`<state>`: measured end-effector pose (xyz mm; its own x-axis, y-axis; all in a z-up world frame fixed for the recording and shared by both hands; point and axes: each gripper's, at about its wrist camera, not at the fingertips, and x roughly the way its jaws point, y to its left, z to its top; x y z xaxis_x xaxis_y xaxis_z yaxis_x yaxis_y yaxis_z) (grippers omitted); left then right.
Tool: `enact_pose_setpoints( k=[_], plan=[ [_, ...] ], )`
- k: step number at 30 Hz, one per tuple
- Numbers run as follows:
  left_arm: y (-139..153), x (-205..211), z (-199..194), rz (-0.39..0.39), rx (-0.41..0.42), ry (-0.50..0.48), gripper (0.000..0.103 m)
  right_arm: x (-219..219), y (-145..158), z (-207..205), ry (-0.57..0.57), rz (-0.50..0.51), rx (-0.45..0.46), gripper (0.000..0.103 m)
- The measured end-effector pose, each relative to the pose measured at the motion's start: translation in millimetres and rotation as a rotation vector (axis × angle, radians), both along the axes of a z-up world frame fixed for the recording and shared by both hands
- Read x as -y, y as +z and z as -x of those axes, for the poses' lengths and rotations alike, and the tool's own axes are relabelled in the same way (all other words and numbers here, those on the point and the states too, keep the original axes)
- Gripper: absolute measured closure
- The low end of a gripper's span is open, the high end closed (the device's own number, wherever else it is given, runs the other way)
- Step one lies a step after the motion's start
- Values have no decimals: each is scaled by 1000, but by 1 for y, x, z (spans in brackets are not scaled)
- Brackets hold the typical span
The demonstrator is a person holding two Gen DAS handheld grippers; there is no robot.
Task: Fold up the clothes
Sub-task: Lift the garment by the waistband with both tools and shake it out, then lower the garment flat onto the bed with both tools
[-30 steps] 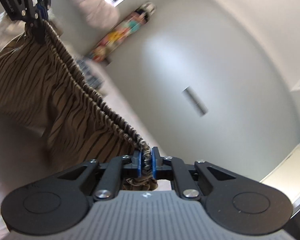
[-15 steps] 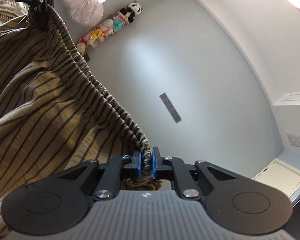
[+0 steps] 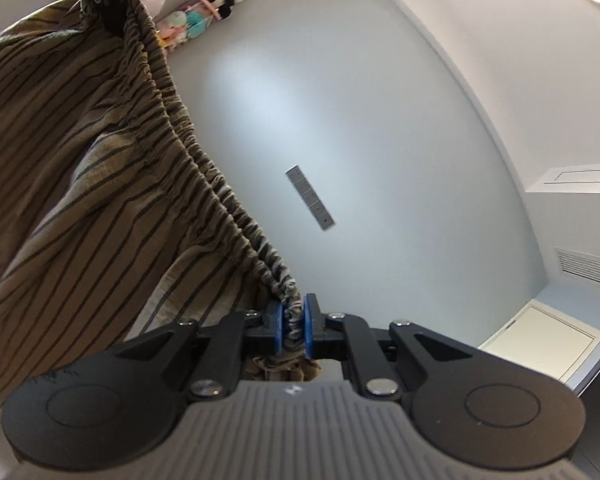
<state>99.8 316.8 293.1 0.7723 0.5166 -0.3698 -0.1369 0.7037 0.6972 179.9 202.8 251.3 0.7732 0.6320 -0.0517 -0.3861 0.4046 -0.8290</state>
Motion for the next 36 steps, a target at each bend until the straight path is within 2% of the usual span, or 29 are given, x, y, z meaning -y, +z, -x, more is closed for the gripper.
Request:
enact_pose_setpoints(
  k=[3, 6, 10, 15, 18, 21, 26, 31, 36],
  plan=[
    [-9, 0, 10, -34, -8, -38, 97, 1, -12, 1, 24, 15, 18, 92],
    [-45, 2, 23, -48, -60, -71, 97, 7, -50, 10, 61, 81, -1, 92],
    [-121, 14, 44, -41, -199, -120, 97, 20, -119, 29, 100, 190, -88, 92],
    [-224, 31, 83, 41, -375, -169, 97, 48, -209, 59, 137, 303, -240, 92],
    [-278, 37, 108, 82, -461, -185, 97, 64, -259, 74, 156, 374, -325, 92],
    [-319, 38, 122, 110, -529, -193, 97, 69, -299, 99, 169, 442, -370, 92],
    [-357, 49, 144, 154, -599, -194, 98, 84, -341, 110, 189, 519, -444, 92],
    [-355, 67, 163, 158, -652, -242, 98, 112, -331, 112, 227, 613, -515, 92],
    [-348, 80, 184, 210, -779, -343, 98, 130, -319, 128, 266, 749, -635, 92]
  ],
)
